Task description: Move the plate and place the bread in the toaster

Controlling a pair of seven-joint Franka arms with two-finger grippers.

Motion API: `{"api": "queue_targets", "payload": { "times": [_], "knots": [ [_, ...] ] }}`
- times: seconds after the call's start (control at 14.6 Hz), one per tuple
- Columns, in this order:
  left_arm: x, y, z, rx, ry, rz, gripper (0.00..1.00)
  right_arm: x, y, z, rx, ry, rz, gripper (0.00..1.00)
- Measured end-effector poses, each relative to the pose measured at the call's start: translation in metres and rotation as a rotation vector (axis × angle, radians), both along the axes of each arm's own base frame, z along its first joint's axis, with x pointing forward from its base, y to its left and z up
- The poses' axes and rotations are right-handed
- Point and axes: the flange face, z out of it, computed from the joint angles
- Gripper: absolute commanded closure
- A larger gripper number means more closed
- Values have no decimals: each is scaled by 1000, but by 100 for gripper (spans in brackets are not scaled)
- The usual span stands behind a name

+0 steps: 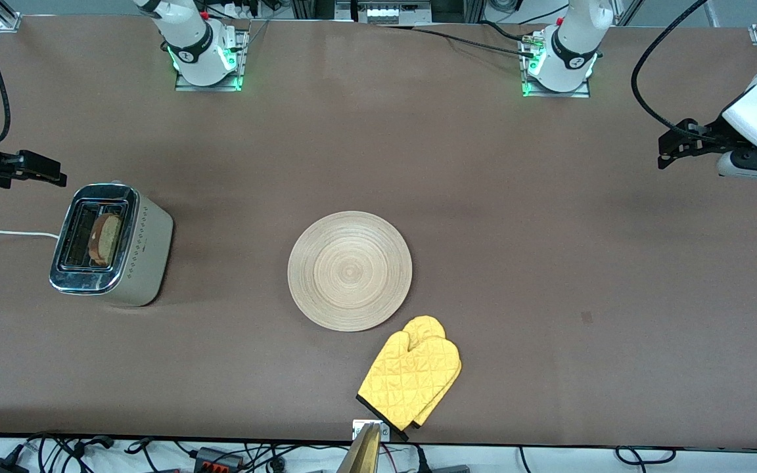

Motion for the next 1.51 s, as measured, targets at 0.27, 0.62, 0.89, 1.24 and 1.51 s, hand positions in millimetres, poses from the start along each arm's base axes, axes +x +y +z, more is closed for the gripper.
{"api": "queue_targets", "payload": {
  "times": [0.27, 0.62, 0.89, 1.24, 1.51],
  "knots": [
    [0, 0, 0, 0, 0, 0, 0, -1, 0, -1, -6, 8, -50, 0],
    [0, 0, 0, 0, 0, 0, 0, -1, -1, -4, -10, 15, -80, 0],
    [0, 0, 0, 0, 0, 0, 0, -1, -1, -4, -10, 14, -80, 0],
    [0, 0, 0, 0, 0, 0, 0, -1, 16, -4, -17, 14, -61, 0],
    [0, 0, 0, 0, 0, 0, 0, -1, 9, -4, -24, 13, -77, 0]
  ]
}}
